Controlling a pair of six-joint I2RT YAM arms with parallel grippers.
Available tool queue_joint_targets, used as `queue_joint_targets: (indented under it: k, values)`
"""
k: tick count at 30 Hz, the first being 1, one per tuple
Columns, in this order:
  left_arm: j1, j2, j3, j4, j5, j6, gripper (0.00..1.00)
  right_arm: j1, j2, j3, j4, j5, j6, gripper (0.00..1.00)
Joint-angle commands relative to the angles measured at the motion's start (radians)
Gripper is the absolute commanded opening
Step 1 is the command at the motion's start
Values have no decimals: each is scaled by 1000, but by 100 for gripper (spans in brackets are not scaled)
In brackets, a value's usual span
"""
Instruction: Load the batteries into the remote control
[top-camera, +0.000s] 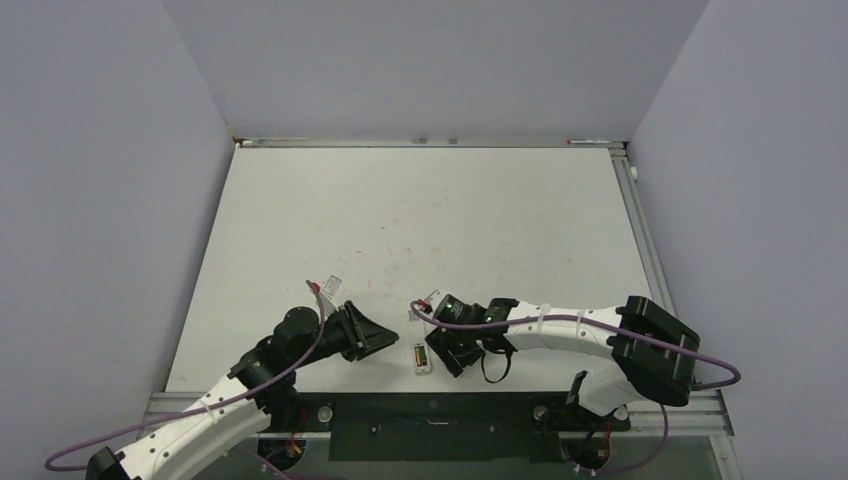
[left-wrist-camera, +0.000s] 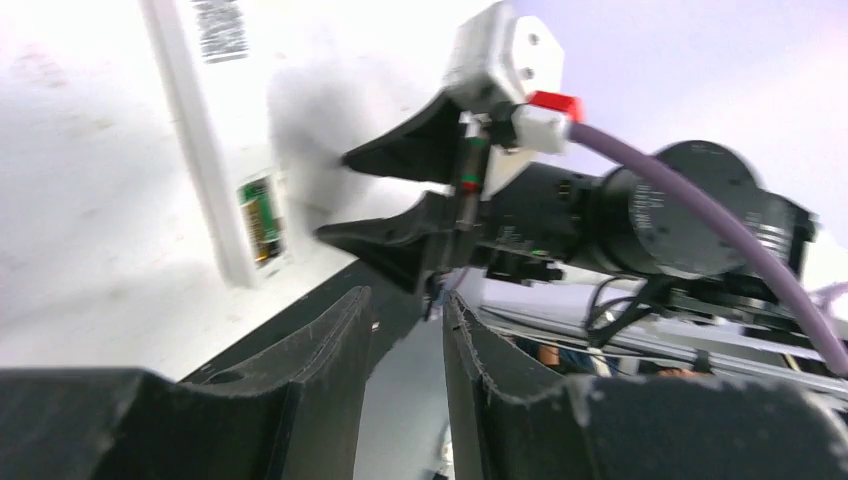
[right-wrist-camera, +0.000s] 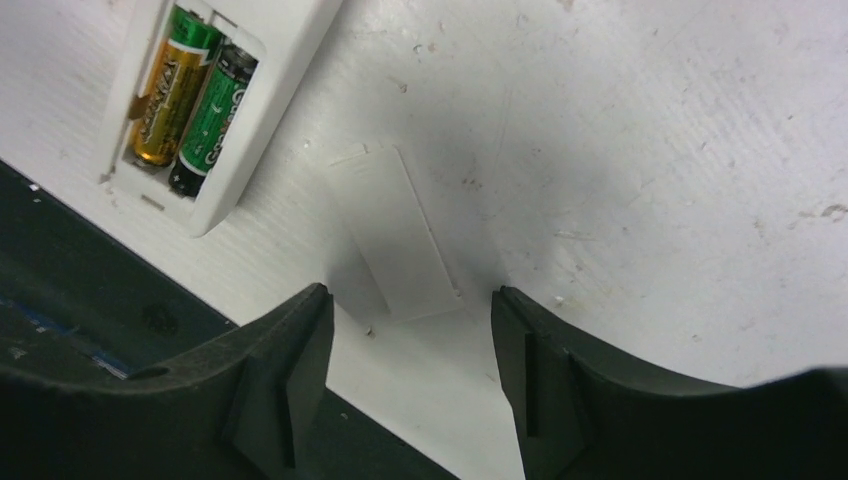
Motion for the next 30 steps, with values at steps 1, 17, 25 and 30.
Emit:
queue_joint_targets:
  k: [1, 17, 25, 30]
  values:
    - [55, -35, 60, -297, 72, 101, 29, 16, 44, 42, 29, 12, -28, 58]
    - [77, 47, 56, -218, 118, 134, 29, 77, 95, 53, -30, 120, 45, 38]
    - [90, 57, 34, -176, 135, 118, 29, 114, 90, 56, -61, 176, 96, 29]
    - [96, 59, 20, -151, 143, 100, 29, 136, 85, 70, -85, 210, 134, 21]
